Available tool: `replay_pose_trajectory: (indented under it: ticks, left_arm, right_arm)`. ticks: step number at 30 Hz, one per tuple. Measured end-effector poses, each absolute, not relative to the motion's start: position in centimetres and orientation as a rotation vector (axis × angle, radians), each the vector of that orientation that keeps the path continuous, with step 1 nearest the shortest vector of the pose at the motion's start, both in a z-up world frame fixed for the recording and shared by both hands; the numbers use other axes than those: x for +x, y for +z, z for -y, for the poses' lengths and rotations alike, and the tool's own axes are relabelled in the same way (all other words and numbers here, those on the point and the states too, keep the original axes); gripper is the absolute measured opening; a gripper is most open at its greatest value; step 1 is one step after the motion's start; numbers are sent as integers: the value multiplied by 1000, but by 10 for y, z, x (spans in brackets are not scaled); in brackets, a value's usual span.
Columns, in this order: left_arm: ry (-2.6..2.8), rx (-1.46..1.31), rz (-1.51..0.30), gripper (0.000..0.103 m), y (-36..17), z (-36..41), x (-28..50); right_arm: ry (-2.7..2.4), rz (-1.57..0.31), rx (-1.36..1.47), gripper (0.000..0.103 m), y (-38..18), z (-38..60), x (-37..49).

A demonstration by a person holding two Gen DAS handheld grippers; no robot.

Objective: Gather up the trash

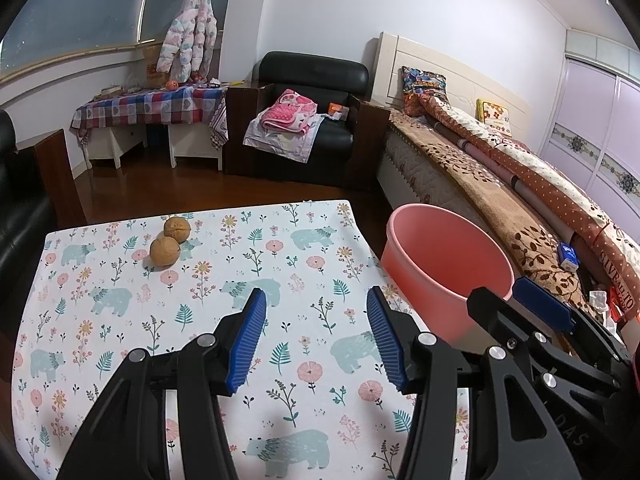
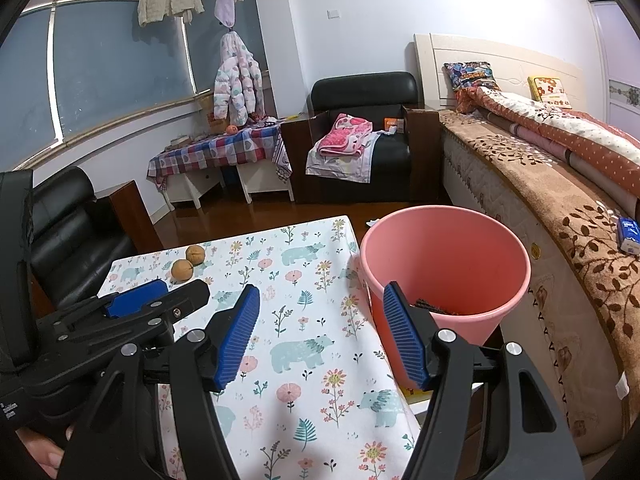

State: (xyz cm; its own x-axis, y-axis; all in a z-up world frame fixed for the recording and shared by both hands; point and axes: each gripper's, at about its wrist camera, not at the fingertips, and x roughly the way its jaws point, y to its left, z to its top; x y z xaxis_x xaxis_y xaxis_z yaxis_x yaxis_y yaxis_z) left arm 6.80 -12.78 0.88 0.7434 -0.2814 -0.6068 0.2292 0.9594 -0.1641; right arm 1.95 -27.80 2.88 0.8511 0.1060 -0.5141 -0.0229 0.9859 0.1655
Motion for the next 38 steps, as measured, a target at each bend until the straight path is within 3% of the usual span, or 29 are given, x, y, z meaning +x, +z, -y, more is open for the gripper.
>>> replay_pose_trajectory:
  ticks: [28, 38]
  left_arm:
    - [-267, -98, -711, 52, -2, 116, 83]
    - [-138, -136, -703, 52, 0, 62, 99]
  right_arm:
    - [85, -599, 137, 65, 18, 269, 41]
    - [220, -625, 52, 65, 21, 243, 55]
